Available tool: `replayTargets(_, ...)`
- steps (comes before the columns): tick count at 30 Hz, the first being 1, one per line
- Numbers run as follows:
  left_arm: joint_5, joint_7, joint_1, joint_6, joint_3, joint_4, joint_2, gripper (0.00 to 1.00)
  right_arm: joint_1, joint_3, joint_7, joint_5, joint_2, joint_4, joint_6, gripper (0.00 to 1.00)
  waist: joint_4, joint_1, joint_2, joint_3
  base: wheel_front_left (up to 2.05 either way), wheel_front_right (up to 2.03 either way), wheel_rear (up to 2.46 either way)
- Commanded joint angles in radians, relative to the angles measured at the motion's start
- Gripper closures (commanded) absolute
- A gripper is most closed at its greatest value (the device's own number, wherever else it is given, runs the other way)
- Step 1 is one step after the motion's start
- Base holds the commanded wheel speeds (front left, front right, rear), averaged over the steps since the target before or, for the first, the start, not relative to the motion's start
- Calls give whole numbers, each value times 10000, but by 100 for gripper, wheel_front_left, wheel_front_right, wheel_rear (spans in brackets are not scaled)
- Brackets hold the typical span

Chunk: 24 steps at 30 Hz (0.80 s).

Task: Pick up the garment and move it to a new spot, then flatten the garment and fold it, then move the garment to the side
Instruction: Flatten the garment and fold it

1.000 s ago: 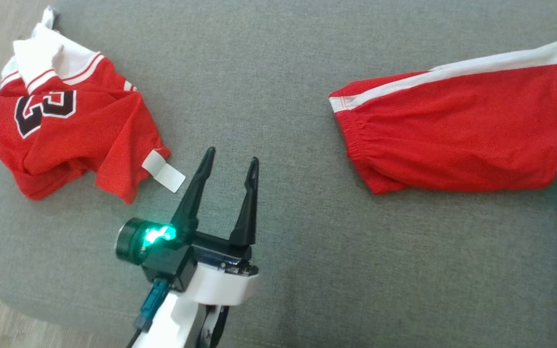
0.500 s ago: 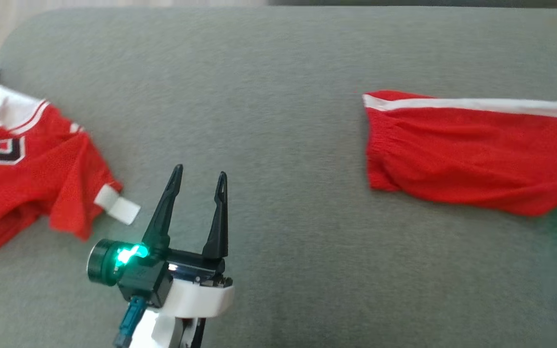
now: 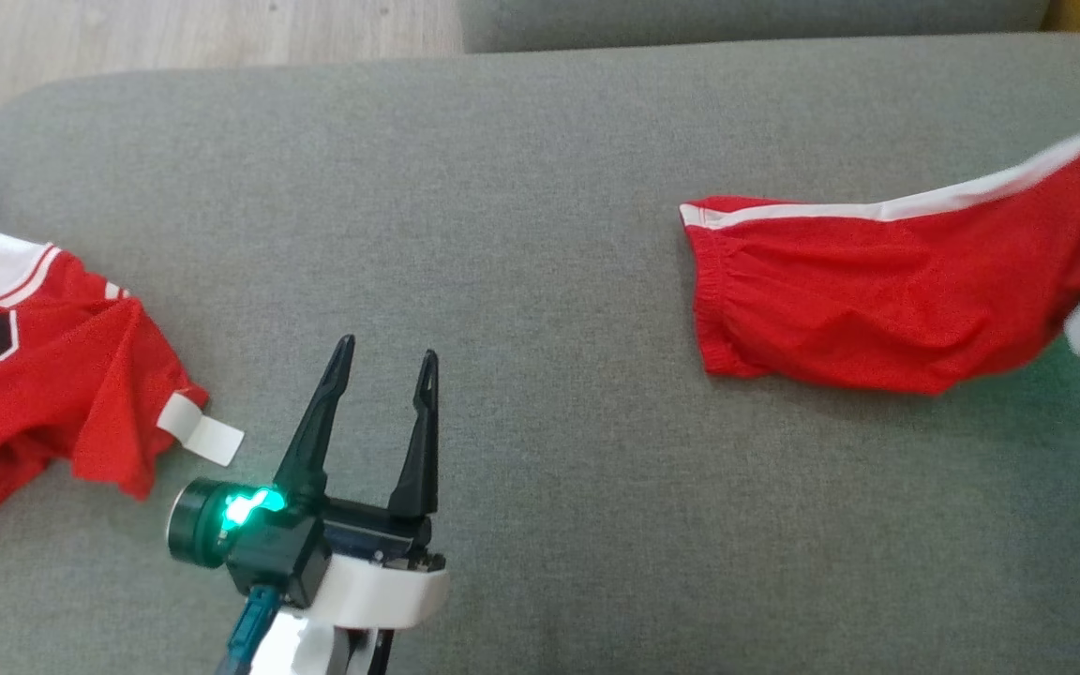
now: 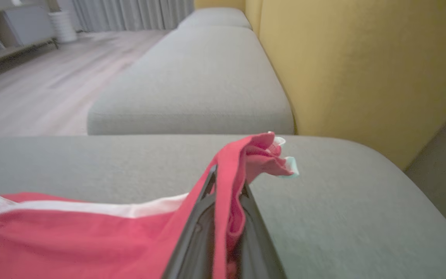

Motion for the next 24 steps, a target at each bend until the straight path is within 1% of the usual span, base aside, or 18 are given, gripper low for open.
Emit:
replayTargets(1,68,-51,-71,-47,388,-274,-25,0,-149,83,-151,-43,-76,-363,65,100,35,1,0,-99,0,0,0)
replayTargets(7,52,-51,67,-128,572,-269,-36,0,-101,317,21,-143,643,-1843,65,100,266,1,0,-377,0,0,0)
replayTargets(11,-20,-51,187,-132,660,-277,-43,0,301,522,378,-365,1395,-2761,65,100,457,1,0,-408,0,0,0)
replayTargets(14,-68,-51,224,-169,610,-260,-48,0,752,735,763,-618,2152,-3237,65,100,615,1,0,-357,0,0,0)
replayTargets(15,-87,-51,219,-181,583,-242,-50,0,942,799,909,-697,2406,-3315,65,95,673,1,0,-339,0,0,0)
replayTargets(16,-107,-51,210,-190,561,-224,-51,0,1128,852,1022,-789,2632,-3364,65,67,718,1,0,-325,0,0,0)
replayTargets(17,-137,-51,194,-189,543,-212,-52,0,1304,859,1048,-898,2825,-3405,65,9,777,1,0,-310,0,0,0)
replayTargets(18,-180,-51,170,-173,532,-218,-53,0,1491,875,1038,-950,3015,-3505,65,0,827,1,0,-305,0,0,0)
replayTargets(20,-269,-51,157,-106,550,-294,-54,0,1834,803,932,-1022,3221,-3746,65,0,872,1,0,-325,0,0,0)
replayTargets(22,-478,-51,215,-1,654,-413,-54,0,2105,514,497,-1317,3154,-4070,65,0,865,1,0,-411,0,0,0)
replayTargets(23,-612,-51,285,63,719,-478,-54,0,2258,247,259,-1521,3074,-4219,65,0,836,1,0,-481,0,0,0)
replayTargets(24,-901,-51,481,183,851,-577,-55,0,2626,-429,-169,-2155,2868,-4593,65,0,746,1,0,-689,0,0,0)
